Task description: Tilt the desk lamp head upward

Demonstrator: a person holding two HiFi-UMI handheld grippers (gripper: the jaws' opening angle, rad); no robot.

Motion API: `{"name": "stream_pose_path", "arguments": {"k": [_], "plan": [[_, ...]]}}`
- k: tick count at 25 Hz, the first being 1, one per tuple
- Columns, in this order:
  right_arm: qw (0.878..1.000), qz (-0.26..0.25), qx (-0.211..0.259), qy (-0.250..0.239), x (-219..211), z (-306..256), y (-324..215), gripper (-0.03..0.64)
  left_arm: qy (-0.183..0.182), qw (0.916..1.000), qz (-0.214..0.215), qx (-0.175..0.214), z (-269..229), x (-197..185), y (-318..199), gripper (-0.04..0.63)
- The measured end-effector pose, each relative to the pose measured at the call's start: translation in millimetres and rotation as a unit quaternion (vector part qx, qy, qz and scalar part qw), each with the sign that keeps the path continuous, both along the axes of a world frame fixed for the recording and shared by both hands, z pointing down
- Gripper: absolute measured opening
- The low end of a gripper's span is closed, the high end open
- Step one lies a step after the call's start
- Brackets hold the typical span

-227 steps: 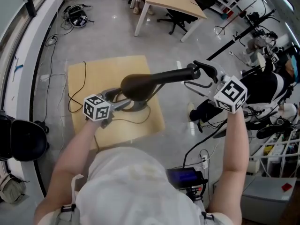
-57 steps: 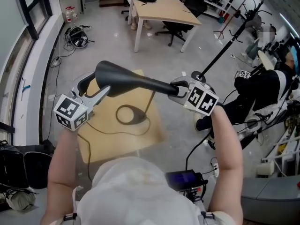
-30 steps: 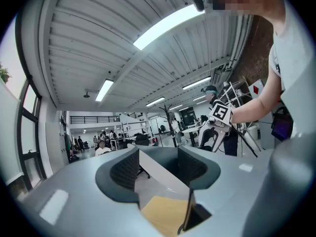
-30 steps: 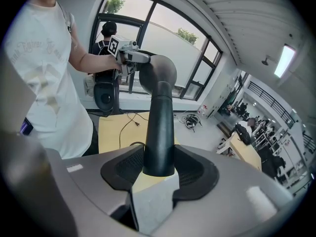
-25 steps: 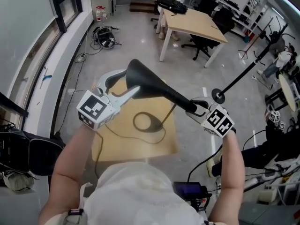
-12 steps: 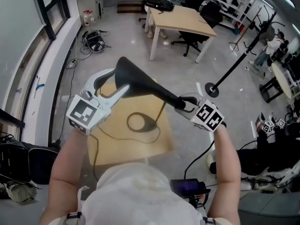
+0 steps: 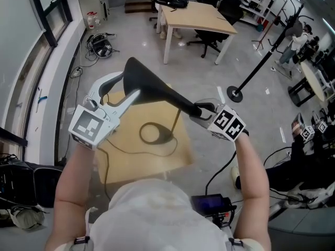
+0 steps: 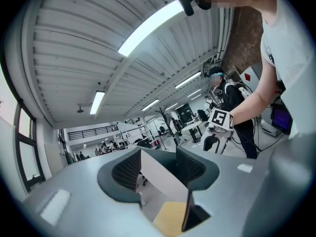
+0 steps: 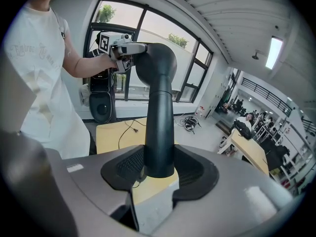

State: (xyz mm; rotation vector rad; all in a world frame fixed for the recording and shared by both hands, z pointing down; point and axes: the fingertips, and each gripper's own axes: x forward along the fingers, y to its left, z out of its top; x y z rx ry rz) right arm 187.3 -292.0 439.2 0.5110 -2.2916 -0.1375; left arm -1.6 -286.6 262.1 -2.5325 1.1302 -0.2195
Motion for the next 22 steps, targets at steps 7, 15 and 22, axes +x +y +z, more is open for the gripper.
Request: {"name": "stream_pose_path", "arguments": {"k": [7,15,22], "plan": [[1.0,0.004,-0.008,-0.008,1,3,1,0.202,-0.012,0.9999,-0.006,-0.007,-14,13,7,0.215],[0.999,0.009,-0.018,-0.029,-1,7,0,0.202,-0.037,0.9993,-0.008,0.007,-24,27,9,0.207],[0.999,0.01,-0.025,-0.043,-4,9,0,0.202,-0.057,0.998,-0.004,0.026,-33,37,10,0.198]]}}
